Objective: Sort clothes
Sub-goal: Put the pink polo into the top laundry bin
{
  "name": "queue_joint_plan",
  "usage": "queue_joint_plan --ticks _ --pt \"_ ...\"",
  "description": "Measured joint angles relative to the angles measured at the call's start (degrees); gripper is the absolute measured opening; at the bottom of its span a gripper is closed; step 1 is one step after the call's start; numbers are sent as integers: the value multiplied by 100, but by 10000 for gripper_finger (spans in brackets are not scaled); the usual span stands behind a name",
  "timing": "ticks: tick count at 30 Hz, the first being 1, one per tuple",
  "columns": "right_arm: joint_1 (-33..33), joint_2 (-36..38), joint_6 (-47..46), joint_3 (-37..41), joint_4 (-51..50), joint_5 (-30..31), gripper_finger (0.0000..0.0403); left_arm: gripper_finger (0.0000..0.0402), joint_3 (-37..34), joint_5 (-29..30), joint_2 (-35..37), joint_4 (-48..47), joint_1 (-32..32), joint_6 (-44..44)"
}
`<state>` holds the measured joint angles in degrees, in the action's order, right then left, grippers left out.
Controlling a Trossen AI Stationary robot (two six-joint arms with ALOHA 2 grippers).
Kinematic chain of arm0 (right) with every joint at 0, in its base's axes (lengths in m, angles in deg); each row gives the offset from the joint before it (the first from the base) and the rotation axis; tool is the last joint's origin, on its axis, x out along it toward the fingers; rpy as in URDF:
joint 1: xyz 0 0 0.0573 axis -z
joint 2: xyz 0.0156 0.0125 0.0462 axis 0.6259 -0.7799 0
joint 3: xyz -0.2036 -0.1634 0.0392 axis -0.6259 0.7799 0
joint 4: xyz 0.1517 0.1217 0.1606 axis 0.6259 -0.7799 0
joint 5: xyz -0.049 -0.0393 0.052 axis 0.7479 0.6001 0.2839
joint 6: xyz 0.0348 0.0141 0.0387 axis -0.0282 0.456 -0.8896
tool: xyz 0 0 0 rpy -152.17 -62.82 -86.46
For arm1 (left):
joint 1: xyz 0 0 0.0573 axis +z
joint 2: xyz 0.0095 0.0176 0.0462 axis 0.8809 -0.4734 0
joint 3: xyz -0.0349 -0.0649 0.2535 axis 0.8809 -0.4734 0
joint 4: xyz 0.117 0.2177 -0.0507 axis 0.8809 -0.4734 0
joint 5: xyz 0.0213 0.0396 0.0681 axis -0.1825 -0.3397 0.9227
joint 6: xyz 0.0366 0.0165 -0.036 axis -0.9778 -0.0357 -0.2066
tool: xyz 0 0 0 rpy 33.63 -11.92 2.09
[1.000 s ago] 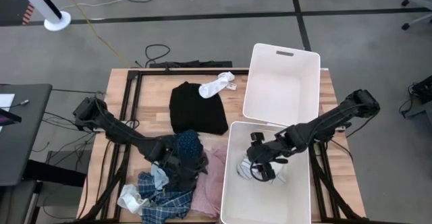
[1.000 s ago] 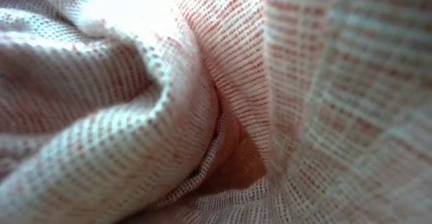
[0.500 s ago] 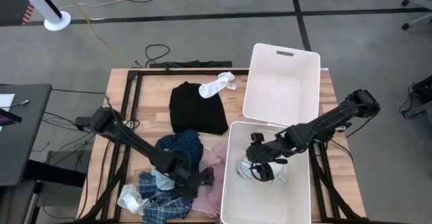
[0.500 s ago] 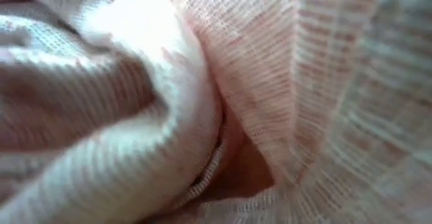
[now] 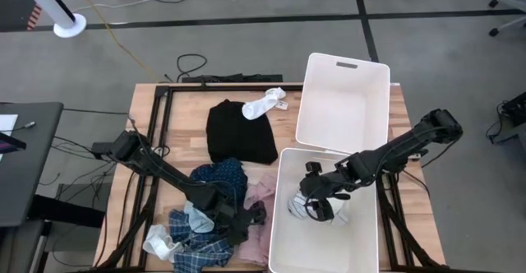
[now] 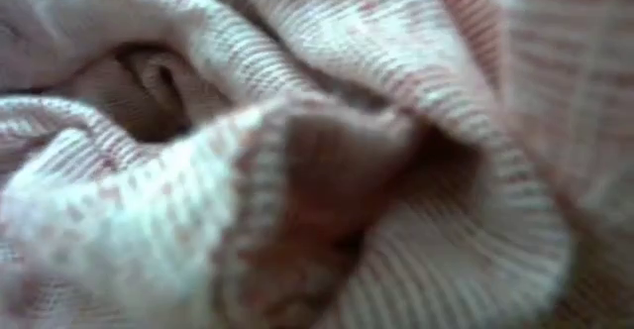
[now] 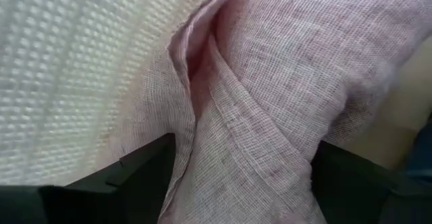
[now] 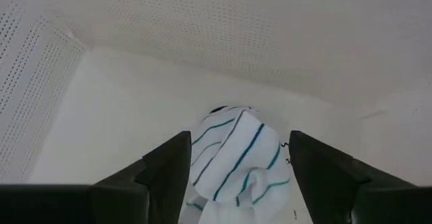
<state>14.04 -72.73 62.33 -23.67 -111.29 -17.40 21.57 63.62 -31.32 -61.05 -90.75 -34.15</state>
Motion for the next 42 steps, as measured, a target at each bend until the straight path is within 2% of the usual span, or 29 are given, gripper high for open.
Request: queue_joint_plan --ticks 3,11,13,17,18,28,42 --pt "0 0 4 0 -1 0 265 291 4 -326 -126 51 160 124" --pt "0 0 17 0 41 0 265 231 11 -425 -634 360 256 -187" --pt "0 0 17 0 40 0 265 193 11 -305 -642 359 260 -193" --pt "0 0 16 0 41 0 265 71 15 -118 -591 225 289 -169" --pt "0 0 28 0 40 0 265 57 15 -85 -565 145 297 -140" --pt "0 24 103 0 38 0 265 57 -7 137 2 -545 313 520" --pt "-370 663 695 -653 -4 106 265 57 -7 248 2040 -765 302 1199"
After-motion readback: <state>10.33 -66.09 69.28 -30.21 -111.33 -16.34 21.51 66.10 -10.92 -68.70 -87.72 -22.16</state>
